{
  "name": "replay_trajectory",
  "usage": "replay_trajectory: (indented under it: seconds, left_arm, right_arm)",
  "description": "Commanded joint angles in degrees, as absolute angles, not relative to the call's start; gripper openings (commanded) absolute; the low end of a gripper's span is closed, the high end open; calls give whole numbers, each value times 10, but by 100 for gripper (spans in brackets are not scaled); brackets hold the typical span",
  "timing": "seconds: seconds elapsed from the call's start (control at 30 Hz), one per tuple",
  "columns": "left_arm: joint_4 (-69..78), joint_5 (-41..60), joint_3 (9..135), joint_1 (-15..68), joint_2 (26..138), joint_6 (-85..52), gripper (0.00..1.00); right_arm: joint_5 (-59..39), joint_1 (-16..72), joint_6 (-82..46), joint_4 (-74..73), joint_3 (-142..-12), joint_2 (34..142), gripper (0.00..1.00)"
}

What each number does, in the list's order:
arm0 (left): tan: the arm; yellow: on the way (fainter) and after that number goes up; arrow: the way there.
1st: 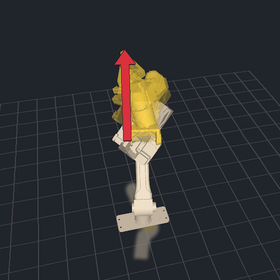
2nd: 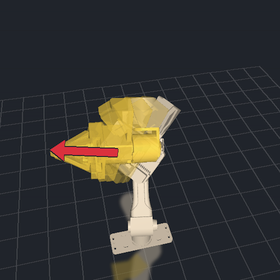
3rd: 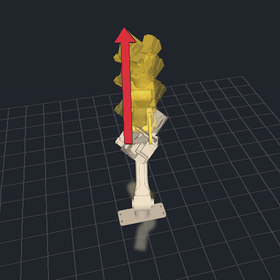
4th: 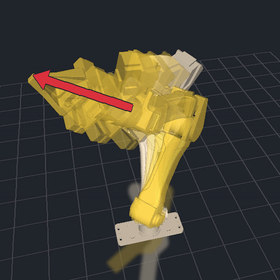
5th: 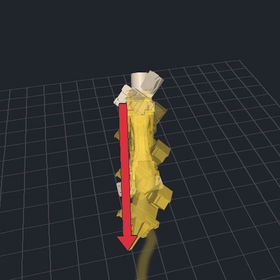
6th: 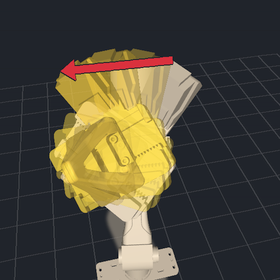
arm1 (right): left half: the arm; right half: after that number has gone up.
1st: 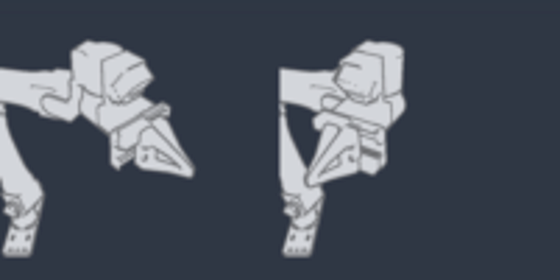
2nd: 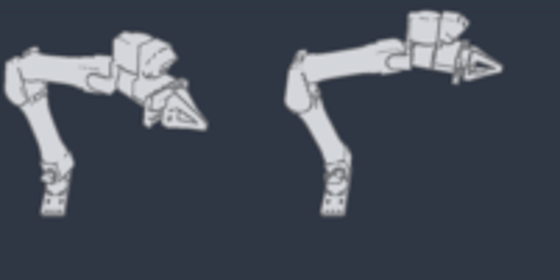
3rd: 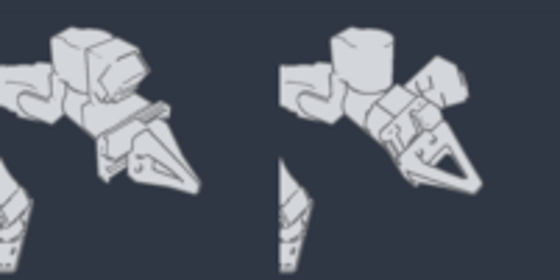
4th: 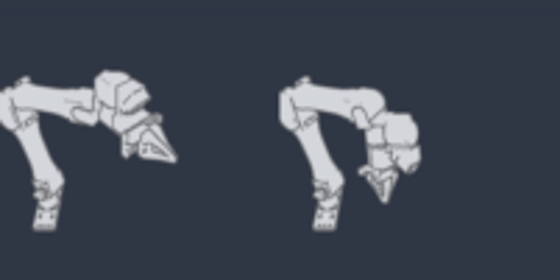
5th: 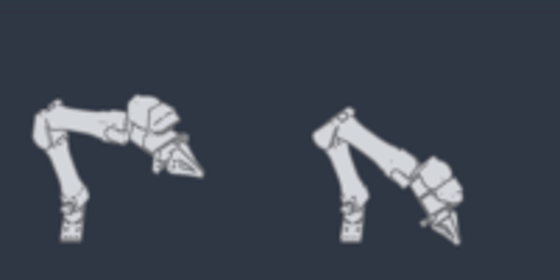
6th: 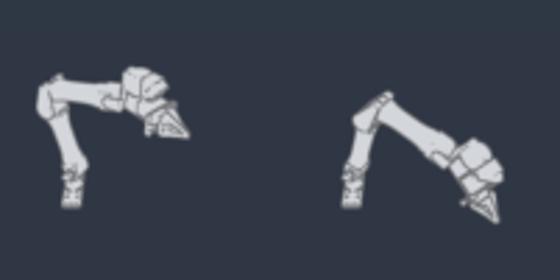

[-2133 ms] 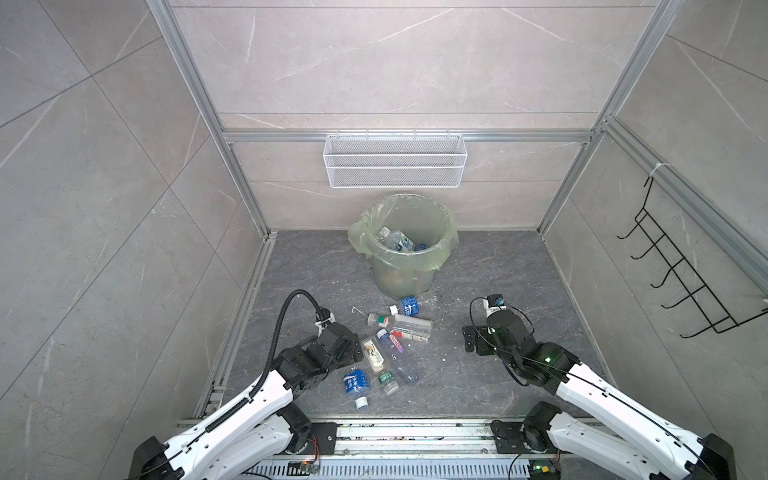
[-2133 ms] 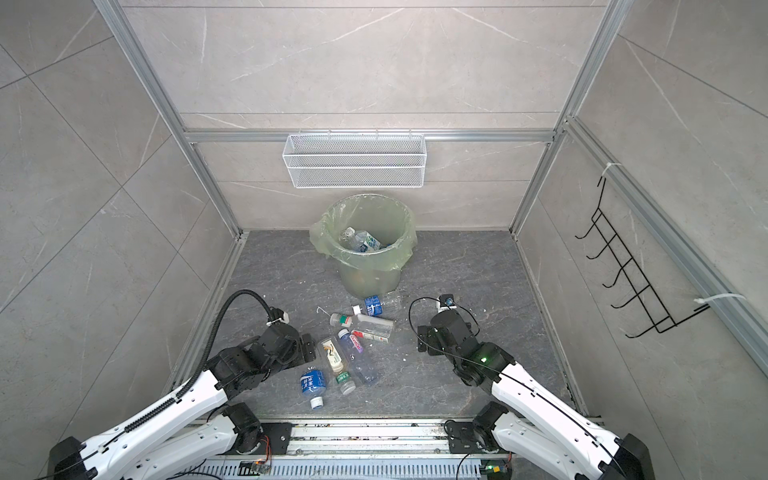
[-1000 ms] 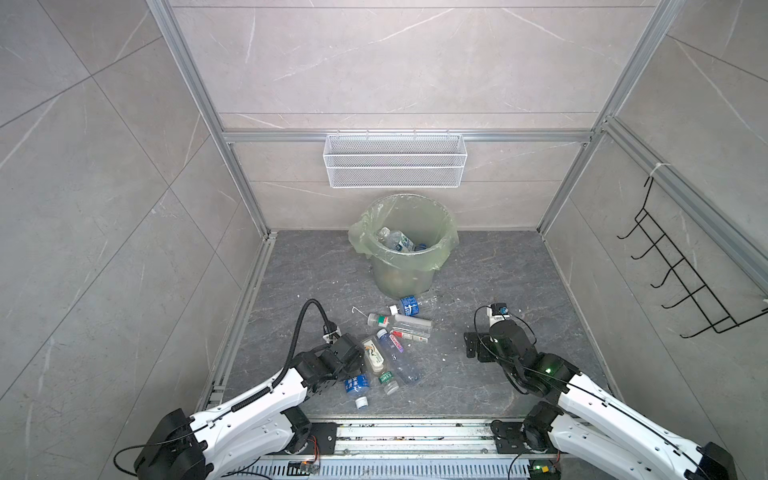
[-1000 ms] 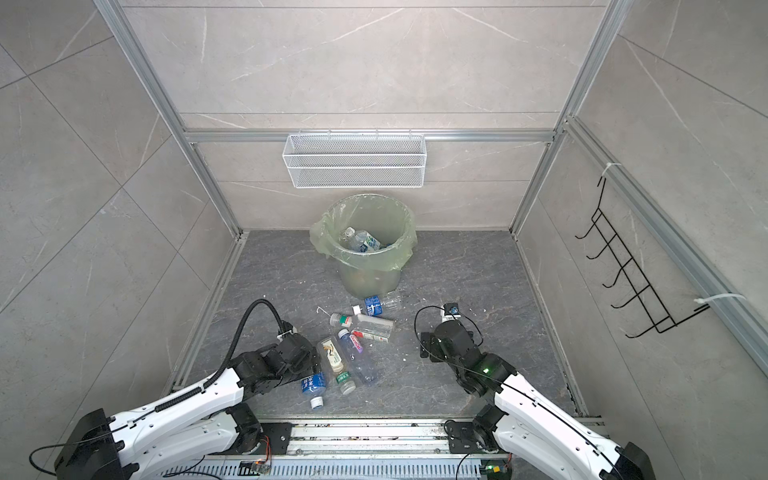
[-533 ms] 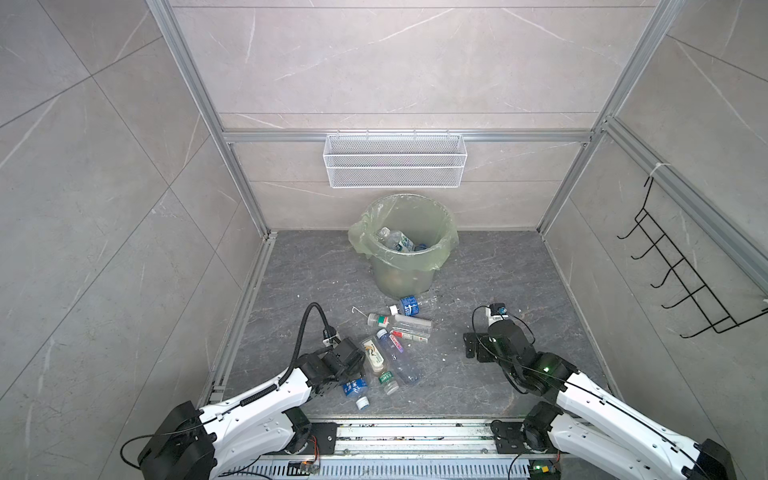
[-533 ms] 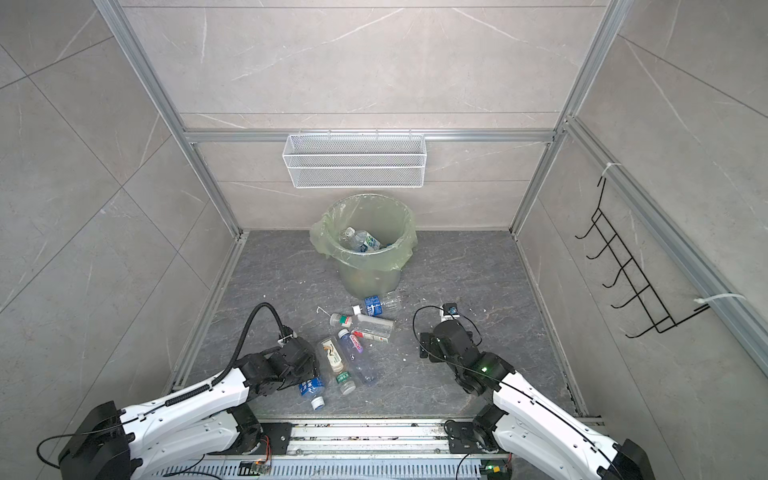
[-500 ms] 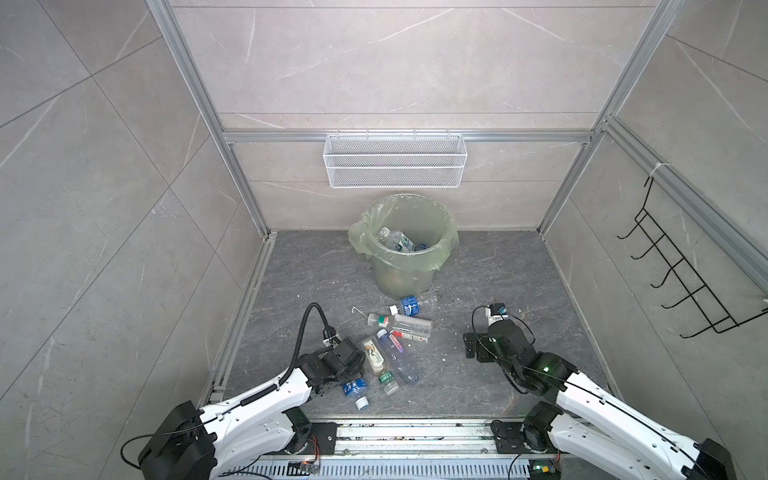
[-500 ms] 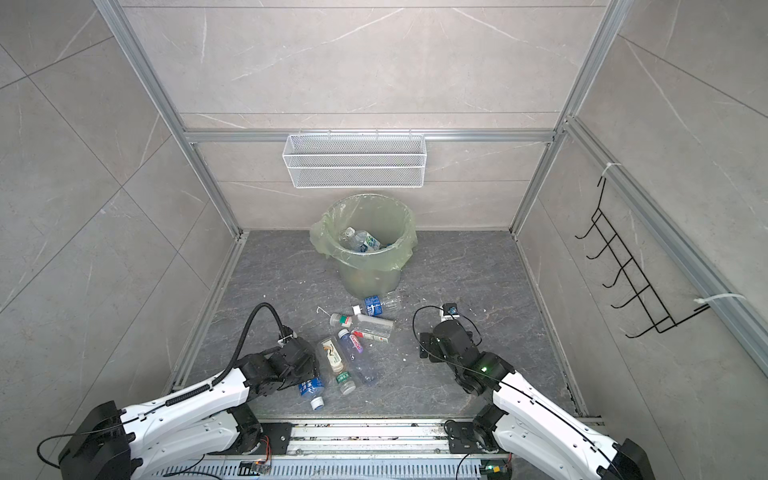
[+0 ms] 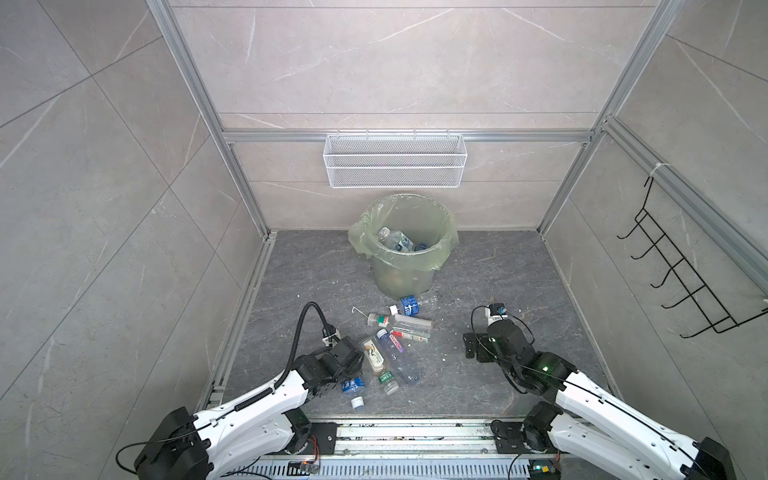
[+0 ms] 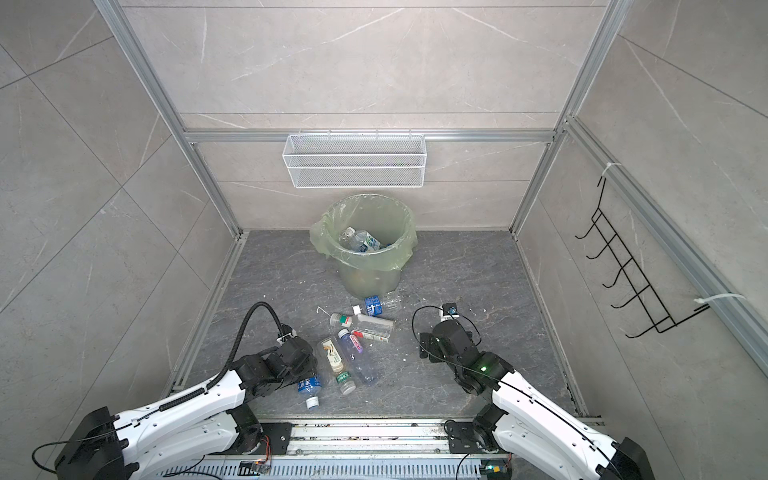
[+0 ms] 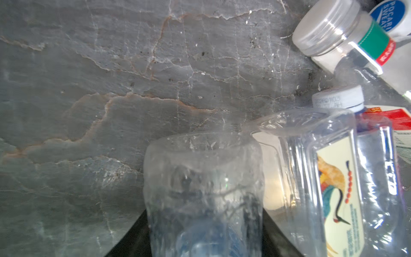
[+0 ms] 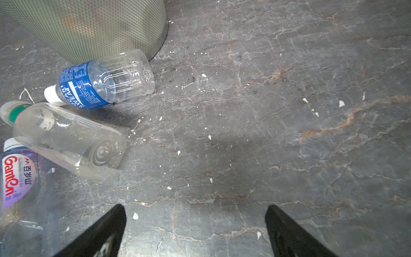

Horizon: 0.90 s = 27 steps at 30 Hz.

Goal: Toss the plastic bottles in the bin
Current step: 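Close the left gripper on the clear bottle and lift it, then carry the clear bottle over the bin with the left gripper and release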

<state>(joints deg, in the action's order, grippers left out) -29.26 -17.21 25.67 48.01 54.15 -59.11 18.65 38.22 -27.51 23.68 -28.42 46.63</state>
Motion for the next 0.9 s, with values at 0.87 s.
replay_trajectory:
  seconds: [0.87]
  left_arm:
    - [-166,-234,349,483,416,-227,51]
  right_arm:
    - [191,385,-288,233,-281,456,99]
